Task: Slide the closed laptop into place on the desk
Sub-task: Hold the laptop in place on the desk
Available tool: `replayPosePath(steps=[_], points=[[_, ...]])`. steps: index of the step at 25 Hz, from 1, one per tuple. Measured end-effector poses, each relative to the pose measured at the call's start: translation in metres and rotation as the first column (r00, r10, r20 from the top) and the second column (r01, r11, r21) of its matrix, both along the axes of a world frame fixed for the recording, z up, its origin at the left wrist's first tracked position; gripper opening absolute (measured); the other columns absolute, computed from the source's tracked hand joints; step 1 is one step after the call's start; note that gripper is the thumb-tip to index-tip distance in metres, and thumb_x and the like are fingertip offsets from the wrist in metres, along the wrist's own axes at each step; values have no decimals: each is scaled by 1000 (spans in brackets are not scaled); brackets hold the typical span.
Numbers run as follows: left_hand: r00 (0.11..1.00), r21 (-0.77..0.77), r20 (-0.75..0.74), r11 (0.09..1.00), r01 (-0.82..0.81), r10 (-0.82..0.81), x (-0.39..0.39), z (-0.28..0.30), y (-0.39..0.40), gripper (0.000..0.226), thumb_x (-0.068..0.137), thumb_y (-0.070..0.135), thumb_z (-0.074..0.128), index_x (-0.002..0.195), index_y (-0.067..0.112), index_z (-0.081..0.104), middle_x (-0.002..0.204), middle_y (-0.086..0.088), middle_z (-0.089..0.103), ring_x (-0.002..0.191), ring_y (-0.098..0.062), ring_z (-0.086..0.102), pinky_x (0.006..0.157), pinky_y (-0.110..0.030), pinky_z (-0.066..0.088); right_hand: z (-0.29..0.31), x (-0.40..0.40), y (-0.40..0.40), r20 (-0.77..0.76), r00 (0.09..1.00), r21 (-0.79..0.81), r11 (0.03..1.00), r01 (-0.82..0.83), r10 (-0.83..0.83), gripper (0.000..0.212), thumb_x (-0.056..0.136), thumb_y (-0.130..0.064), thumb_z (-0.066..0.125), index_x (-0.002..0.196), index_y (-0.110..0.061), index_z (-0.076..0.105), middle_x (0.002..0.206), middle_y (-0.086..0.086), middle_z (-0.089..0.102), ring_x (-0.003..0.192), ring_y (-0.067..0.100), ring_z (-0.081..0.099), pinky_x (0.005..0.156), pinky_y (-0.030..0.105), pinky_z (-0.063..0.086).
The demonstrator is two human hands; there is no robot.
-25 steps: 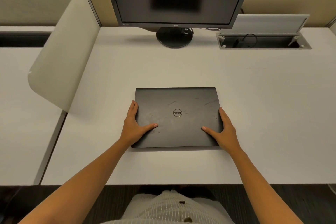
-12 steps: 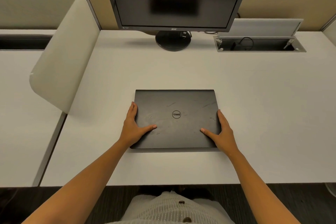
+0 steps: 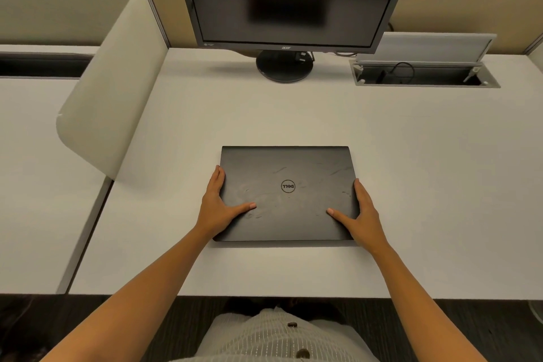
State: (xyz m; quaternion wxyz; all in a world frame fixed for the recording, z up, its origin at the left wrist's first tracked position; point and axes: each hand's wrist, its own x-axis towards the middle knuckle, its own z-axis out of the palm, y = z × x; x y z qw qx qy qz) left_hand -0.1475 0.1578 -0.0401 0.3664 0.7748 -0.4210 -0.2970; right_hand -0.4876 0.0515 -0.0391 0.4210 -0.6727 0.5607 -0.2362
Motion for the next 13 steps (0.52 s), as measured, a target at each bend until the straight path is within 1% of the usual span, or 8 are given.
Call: replayPosePath(steps=[7, 10, 13], points=[[1000, 14, -7, 1000, -7, 7, 1, -1, 0, 131, 60, 57, 90, 163, 22, 16, 169, 10, 15, 153, -8, 18, 117, -22, 17, 1, 2, 3, 4, 1000, 8, 1000, 8, -8, 107, 78, -48, 78, 161, -24, 15, 165, -6, 25, 148, 15, 28, 113, 26, 25], [998, 6, 51, 1000, 24, -24, -2, -2, 1, 125, 69, 59, 84, 163, 21, 11, 170, 10, 10, 153, -6, 14, 118, -23, 15, 1, 3, 6, 7, 1000, -5, 1000, 11, -11, 105, 79, -52, 75, 161, -25, 15, 165, -8, 24, 148, 12, 27, 113, 26, 26], [991, 9, 115, 998, 67, -68, -5, -2, 2, 112, 83, 61, 70, 164, 20, 4, 171, 9, 0, 152, -1, 5, 120, -23, 10, -1, 4, 10, -45, 999, -53, 999, 9, -11, 102, 82, -57, 68, 161, -25, 12, 167, -9, 19, 150, 11, 23, 117, 30, 24]])
